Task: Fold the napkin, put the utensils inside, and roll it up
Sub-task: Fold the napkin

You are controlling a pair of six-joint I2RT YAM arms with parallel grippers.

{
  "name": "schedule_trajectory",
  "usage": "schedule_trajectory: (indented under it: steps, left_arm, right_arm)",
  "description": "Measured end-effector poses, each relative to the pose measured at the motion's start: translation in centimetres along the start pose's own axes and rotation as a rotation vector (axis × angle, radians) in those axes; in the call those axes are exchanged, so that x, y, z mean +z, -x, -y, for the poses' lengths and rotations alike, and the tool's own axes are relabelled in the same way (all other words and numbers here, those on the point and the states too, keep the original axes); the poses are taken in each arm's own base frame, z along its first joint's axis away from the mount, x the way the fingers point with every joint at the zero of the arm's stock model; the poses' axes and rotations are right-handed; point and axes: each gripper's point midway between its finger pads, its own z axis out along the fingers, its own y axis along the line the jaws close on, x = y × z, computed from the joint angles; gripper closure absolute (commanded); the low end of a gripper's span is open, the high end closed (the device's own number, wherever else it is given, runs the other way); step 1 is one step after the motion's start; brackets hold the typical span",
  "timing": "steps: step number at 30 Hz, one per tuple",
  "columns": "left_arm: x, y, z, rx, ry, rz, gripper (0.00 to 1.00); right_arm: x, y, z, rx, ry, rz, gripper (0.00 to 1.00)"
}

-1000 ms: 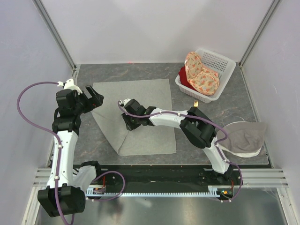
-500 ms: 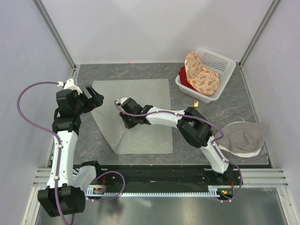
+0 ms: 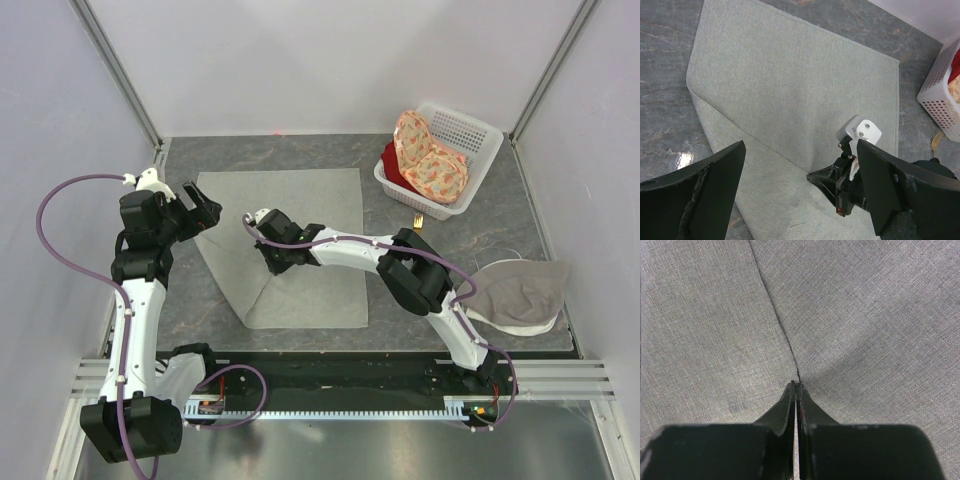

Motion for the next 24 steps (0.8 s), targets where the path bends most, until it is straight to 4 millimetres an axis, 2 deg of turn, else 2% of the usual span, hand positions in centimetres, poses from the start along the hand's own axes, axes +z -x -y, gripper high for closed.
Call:
schedule_trajectory:
  steps: [5, 12, 24]
  left_arm:
    - [0.0, 0.0, 0.0, 0.0, 0.0, 0.0, 0.0]
    - [0.0, 0.0, 0.0, 0.0, 0.0, 0.0, 0.0]
    - [0.0, 0.0, 0.0, 0.0, 0.0, 0.0, 0.0]
  right_arm:
    - [-0.5, 0.2, 0.0, -0.003, -0.009, 0.003, 0.98]
    - [-2.2, 1.9, 0.1, -0.021, -0.034, 0.048, 0.97]
    - [-2.6, 1.9, 1.0, -0.036, -0.062, 0.042, 0.91]
